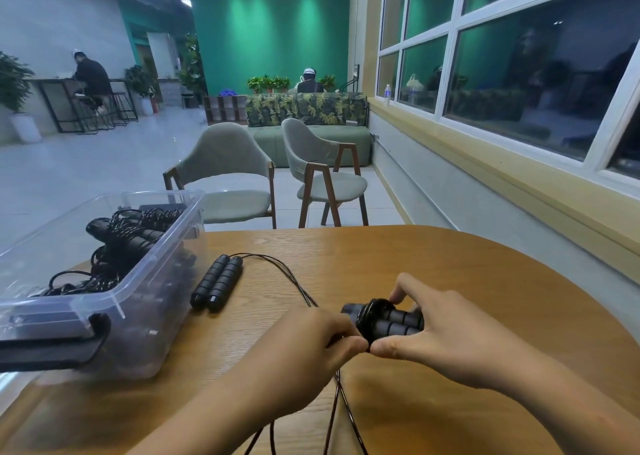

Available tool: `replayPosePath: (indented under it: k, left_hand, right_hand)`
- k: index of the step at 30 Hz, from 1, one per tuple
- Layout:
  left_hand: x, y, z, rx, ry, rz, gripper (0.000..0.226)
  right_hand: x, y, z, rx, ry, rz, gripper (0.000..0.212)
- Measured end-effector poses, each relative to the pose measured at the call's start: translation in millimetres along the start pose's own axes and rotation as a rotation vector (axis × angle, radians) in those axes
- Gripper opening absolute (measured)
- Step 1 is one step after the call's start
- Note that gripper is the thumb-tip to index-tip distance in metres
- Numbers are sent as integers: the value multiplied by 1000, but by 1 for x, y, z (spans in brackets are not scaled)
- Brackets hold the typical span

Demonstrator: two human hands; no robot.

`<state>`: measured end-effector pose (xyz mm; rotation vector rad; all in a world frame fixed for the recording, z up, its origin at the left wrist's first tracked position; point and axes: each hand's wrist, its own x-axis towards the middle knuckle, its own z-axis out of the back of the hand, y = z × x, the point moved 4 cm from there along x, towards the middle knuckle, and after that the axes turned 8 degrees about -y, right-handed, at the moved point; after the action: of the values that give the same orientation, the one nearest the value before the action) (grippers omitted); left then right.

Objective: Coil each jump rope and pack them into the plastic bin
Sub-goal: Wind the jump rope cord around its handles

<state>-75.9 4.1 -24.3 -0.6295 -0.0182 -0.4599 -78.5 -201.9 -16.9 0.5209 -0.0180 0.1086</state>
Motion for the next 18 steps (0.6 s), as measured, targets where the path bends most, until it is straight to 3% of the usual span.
replayPosePath:
  k: [8, 14, 18]
  left_hand:
    - [-2, -8, 12, 3, -18, -36, 21]
    - [-4, -13, 23, -183, 78, -126, 39]
    - [-6, -15, 21, -375, 66, -165, 43]
  right_hand:
    - [-6, 2, -2, -16, 286, -13, 59]
    - [-18, 9, 2, 224, 601, 14, 50]
    - [-21, 15, 1, 428, 684, 82, 49]
